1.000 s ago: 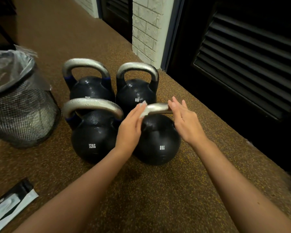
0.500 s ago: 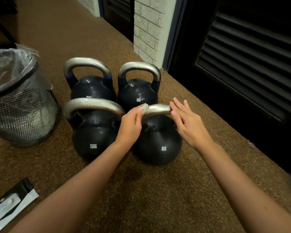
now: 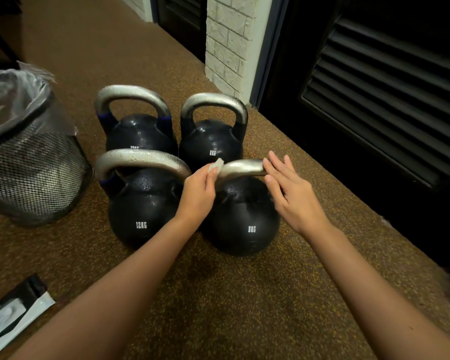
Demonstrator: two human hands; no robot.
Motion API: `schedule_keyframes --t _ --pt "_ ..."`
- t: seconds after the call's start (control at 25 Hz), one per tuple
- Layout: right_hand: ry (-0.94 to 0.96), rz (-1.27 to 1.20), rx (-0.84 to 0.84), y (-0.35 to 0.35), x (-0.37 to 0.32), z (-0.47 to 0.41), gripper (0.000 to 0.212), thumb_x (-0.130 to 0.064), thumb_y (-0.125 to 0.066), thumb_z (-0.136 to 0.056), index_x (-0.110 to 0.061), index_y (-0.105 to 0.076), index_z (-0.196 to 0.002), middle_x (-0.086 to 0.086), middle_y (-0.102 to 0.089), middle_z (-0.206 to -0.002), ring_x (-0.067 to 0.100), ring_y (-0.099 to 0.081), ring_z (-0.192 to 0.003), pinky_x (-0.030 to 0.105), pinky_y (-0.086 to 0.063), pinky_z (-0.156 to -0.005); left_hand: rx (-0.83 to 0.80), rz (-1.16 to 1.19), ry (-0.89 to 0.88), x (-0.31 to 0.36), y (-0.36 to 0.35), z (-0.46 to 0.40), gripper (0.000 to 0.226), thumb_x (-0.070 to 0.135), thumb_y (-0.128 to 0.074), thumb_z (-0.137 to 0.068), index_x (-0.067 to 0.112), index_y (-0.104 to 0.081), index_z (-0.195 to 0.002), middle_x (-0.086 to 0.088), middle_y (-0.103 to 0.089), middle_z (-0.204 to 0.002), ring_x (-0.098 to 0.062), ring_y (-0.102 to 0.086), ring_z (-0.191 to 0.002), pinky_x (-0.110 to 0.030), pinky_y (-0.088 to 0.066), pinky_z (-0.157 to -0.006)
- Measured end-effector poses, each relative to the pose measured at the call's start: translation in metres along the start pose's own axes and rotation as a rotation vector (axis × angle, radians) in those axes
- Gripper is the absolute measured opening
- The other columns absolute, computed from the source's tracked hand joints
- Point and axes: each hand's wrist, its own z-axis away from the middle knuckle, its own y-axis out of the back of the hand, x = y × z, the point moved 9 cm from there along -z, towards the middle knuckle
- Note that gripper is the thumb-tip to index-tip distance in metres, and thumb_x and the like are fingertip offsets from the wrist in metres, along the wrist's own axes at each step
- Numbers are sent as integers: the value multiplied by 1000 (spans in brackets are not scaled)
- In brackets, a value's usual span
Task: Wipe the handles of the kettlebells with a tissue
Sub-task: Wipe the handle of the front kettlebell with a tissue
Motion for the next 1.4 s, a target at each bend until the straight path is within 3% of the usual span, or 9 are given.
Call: schedule_keyframes --t 0.12,0.28,0.4,0.52,0.68,0.84,1.0,1.16,1.4 --pt "-3 12 -9 0 -1 0 45 -33 -36 -99 -23 -35 -143 -11 -22 -153 15 -7 -145 19 -6 -111 -58 -54 165 -3 -3 -20 33 21 -38 -99 11 -53 -72 3 -51 -67 -12 -48 -67 -22 -30 -63" --pt "-12 21 -5 0 -2 2 46 -33 -36 -99 -23 -32 -143 -12 -19 -153 14 -5 -145 26 -10 -111 -170 -128 9 46 -26 -40 36 21 -40 -99 15 -44 -63 4 -44 -61 -17 -45 -68 -28 -28 -63" --pt "-30 42 5 1 -3 4 47 -33 -36 -99 -22 -32 -144 -10 -18 -154 14 -4 -145 22 -8 -109 -183 -210 -224 53 -32 -25 26 19 -41 -98 6 -62 -92 -4 -62 -87 -16 -56 -84 -29 -44 -81" --pt "-54 40 8 2 -1 4 47 -32 -35 -99 -20 -30 -145 -8 -18 -154 14 -5 -145 21 -7 -110 -131 -311 -393 46 -24 -8 40 22 -35 -95 7 -57 -125 -5 -61 -121 -16 -55 -114 -21 -34 -104" --pt "-82 33 40 11 4 1 46 -31 -32 -100 -18 -31 -144 -4 -22 -154 15 -9 -145 23 -7 -114 -156 -508 -582 64 -42 -7 44 20 -36 -90 4 -55 -125 -10 -60 -124 -23 -55 -117 -40 -34 -108" --pt "-85 2 55 21 6 -2 46 -29 -29 -101 -15 -31 -144 -2 -24 -153 13 -12 -144 16 -5 -112 -216 -673 -702 72 -70 -5 45 10 -53 -86 6 -50 -131 -10 -53 -134 -24 -48 -126 -42 -29 -111" --pt "-89 -34 54 23 7 -1 44 -27 -27 -101 -15 -32 -143 -1 -26 -153 12 -15 -144 16 -7 -112 -281 -775 -789 77 -82 -1 52 12 -51 -86 9 -43 -138 -8 -44 -143 -22 -39 -134 -44 -19 -114" --pt "-86 -61 30 14 3 2 46 -30 -27 -101 -15 -31 -144 -1 -27 -152 12 -17 -143 23 -11 -116 -239 -716 -707 63 -56 -2 52 20 -33 -88 13 -42 -139 -1 -43 -145 -16 -38 -134 -42 -14 -114" --pt "-82 -61 9 4 -7 2 47 -32 -26 -100 -17 -30 -144 -5 -25 -152 12 -12 -144 21 -7 -113 -101 -184 -369 25 -7 2 39 15 -38 -97 15 -46 -135 3 -52 -135 -1 -40 -126 -31 -23 -115"
